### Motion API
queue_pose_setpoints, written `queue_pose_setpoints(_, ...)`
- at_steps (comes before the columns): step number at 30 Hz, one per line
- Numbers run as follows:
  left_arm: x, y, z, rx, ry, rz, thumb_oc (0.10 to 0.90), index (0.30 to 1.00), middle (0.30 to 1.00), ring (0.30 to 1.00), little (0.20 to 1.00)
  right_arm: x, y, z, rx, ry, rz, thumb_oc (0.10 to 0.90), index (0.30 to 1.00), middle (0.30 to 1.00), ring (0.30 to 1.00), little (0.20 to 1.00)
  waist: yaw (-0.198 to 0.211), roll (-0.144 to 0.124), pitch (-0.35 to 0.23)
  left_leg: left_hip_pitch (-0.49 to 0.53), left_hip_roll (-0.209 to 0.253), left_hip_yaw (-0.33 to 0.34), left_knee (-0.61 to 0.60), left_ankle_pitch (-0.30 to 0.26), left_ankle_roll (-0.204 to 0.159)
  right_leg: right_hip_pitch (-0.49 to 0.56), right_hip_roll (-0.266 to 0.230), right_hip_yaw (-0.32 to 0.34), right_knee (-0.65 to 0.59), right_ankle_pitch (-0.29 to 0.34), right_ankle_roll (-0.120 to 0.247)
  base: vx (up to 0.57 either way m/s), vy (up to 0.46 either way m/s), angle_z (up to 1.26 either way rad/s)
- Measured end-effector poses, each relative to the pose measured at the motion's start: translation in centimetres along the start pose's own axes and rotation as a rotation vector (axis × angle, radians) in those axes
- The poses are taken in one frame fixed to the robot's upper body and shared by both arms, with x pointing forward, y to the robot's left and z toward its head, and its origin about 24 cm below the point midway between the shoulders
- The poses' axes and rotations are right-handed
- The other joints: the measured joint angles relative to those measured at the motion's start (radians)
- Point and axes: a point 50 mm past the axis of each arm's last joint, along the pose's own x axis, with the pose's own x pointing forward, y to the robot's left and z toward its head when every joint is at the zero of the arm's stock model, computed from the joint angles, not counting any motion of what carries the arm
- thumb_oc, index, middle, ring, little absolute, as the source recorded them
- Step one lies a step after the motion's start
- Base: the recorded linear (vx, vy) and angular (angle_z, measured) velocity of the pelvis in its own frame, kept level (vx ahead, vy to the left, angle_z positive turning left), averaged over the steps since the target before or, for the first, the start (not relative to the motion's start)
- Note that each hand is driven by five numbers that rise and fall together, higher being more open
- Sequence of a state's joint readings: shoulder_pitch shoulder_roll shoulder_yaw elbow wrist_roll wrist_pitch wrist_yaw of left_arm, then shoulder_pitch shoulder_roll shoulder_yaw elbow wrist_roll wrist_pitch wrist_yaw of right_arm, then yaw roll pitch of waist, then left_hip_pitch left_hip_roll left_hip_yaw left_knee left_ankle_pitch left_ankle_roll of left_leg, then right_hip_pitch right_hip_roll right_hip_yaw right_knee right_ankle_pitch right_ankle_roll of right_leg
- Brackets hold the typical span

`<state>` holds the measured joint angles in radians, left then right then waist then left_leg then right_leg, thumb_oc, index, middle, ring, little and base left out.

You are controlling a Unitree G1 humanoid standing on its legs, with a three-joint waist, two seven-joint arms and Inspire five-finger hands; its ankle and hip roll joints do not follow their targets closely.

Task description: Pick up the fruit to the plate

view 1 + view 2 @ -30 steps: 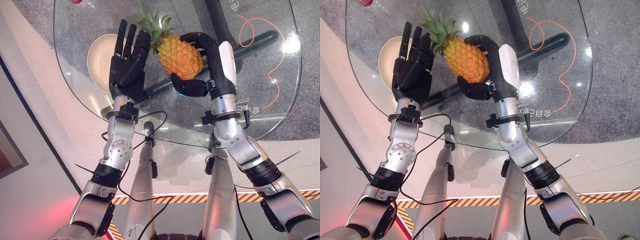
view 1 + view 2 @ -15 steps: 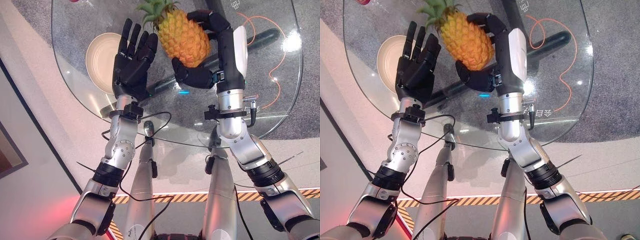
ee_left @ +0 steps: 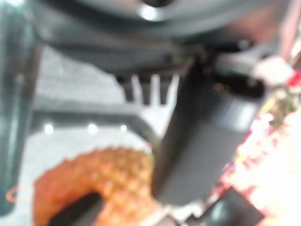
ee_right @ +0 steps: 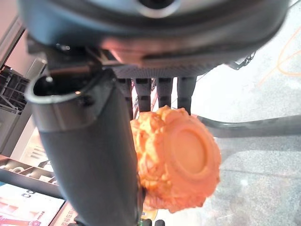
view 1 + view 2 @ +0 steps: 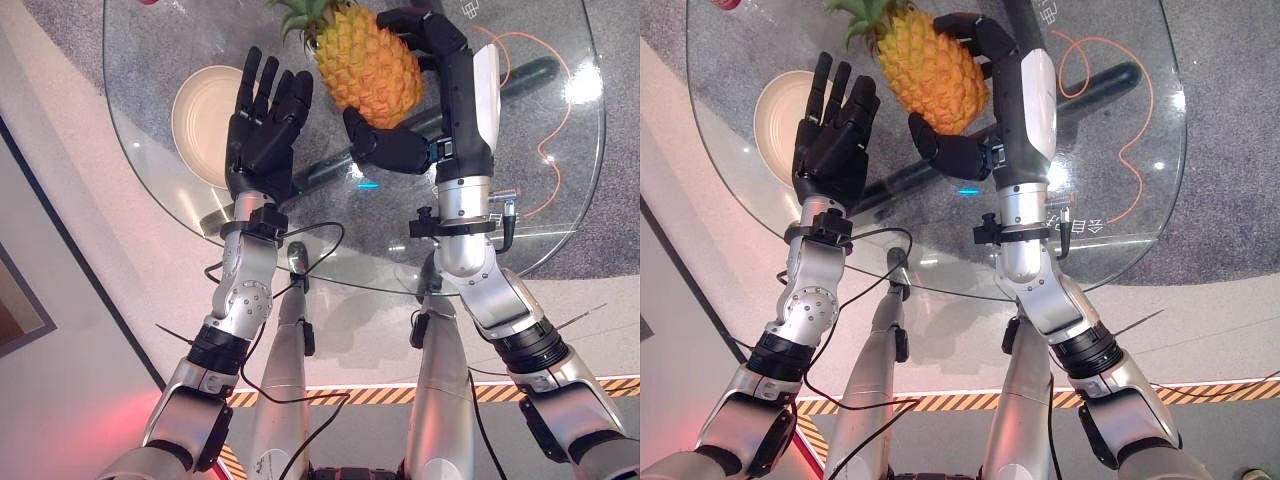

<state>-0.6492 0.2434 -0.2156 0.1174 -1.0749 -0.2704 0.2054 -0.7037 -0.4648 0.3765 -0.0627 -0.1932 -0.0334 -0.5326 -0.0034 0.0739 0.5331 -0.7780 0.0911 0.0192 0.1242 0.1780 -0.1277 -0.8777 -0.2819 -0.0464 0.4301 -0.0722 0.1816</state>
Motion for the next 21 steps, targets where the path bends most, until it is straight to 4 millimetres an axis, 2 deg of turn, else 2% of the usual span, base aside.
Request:
queue_pose_setpoints(8, 0.0, -0.3, -0.1, -0.020, 0.004, -0.056, 0.800, 0.900, 0.900, 0.900, 0.900, 0.0, 0.2, 0.0, 0.005, 0.001, 0.021, 0.100, 0.300, 0.300, 0.300, 0.200, -0.001, 0.000, 0.000, 0.000, 0.000, 0.000, 0.000, 0.000, 0.000, 0.000, 0.000, 0.000, 0.000, 0.000, 0.000, 0.00, 0.000, 0.00)
queue_pose_setpoints(21, -0.1, -0.7, -0.1, -0.165, -0.042, -0.095, 0.800, 0.900, 0.900, 0.900, 0.900, -0.3, 1.3, 0.3, 0.031, 0.004, 0.092, 0.100, 0.300, 0.300, 0.300, 0.200, 0.000, 0.000, 0.000, 0.000, 0.000, 0.000, 0.000, 0.000, 0.000, 0.000, 0.000, 0.000, 0.000, 0.000, 0.000, 0.00, 0.000, 0.00)
